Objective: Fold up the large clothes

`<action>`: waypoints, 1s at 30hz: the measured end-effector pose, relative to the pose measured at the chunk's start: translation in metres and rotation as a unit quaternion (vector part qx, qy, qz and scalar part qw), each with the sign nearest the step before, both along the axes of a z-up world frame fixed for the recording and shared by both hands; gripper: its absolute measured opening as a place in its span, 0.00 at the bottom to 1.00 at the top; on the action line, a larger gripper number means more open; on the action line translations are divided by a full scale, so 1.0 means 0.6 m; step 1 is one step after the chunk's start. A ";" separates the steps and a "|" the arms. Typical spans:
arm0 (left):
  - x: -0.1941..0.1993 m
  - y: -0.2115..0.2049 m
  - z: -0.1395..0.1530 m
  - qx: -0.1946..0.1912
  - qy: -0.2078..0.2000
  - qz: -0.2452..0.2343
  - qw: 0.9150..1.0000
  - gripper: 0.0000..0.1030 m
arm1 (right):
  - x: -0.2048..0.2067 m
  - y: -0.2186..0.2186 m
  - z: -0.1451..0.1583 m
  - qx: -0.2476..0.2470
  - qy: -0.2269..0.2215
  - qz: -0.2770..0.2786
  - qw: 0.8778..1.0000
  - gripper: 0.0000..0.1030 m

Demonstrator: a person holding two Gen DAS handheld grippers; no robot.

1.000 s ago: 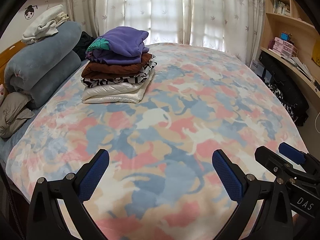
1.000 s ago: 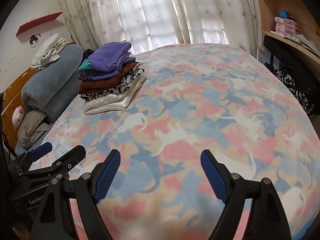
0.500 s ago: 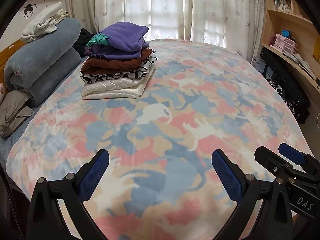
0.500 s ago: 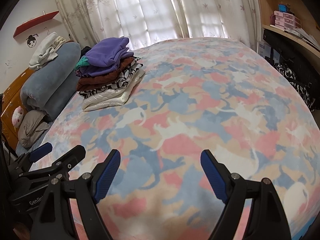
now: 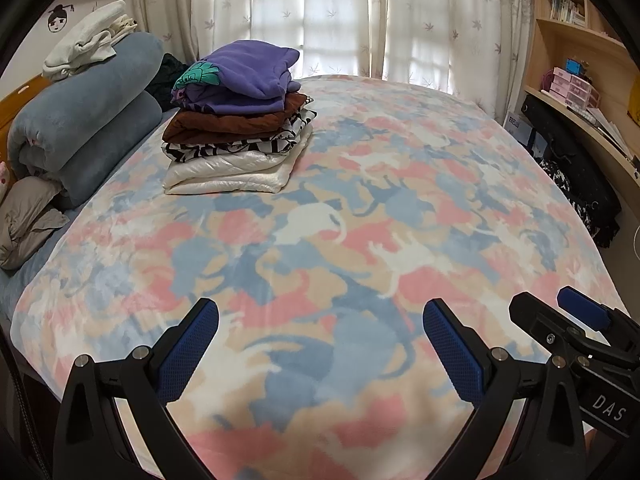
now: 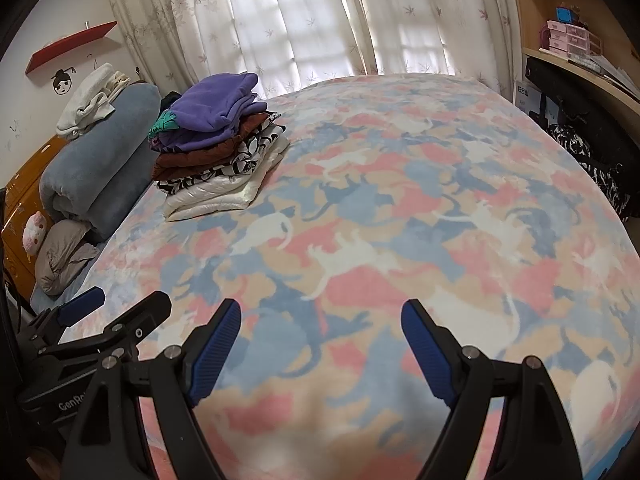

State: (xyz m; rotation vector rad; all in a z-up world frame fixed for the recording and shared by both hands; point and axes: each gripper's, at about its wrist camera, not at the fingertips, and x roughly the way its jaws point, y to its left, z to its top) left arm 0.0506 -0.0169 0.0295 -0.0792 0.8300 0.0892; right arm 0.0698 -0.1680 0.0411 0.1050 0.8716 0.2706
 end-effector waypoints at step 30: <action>-0.015 0.001 -0.010 -0.004 0.007 -0.002 1.000 0.96 | -0.004 0.000 -0.005 0.000 0.002 0.000 1.000 0.80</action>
